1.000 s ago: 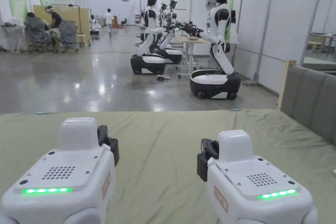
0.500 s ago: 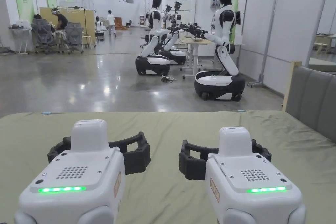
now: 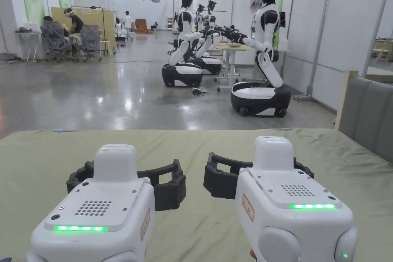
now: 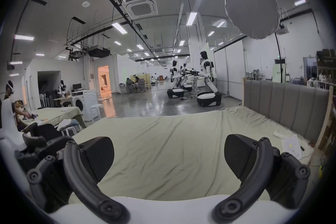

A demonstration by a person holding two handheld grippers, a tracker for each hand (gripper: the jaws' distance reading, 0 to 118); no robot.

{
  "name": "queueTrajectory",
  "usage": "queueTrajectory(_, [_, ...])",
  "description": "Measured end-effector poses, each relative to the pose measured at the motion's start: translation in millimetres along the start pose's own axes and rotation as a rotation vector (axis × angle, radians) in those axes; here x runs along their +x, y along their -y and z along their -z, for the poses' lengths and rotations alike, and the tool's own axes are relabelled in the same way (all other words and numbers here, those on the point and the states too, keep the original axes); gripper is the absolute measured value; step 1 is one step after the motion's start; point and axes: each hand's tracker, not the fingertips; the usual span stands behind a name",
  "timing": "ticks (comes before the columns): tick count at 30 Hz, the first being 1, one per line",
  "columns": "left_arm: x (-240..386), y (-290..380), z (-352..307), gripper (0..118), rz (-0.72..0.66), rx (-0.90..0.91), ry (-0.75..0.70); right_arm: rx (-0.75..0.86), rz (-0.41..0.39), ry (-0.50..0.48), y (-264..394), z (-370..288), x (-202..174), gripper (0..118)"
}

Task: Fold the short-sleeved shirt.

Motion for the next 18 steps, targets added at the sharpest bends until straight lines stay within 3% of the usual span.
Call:
queueTrajectory(9, [0.9,2.8,1.3,118,-0.002,-0.009,-0.005,-0.019,0.009,-0.044,9.3,-12.0,-3.1,118])
queueTrajectory(12, [0.8,4.6,0.6,118,-0.011,-0.014,-0.001,0.025,-0.072,-0.084,12.2,-19.1,-5.2,118])
queueTrajectory(13, [1.1,4.9,0.7,118,-0.009,-0.016,-0.002,0.077,-0.087,-0.058,12.2,-22.6,-7.9,118])
queueTrajectory(14, [1.5,5.4,0.9,118,-0.005,-0.018,-0.003,0.119,-0.076,-0.016,13.5,-25.5,-10.4,118])
queueTrajectory(18, [1.6,6.7,-0.4,118,-0.001,-0.018,-0.012,0.090,-0.086,-0.033,14.2,-22.9,-11.2,118])
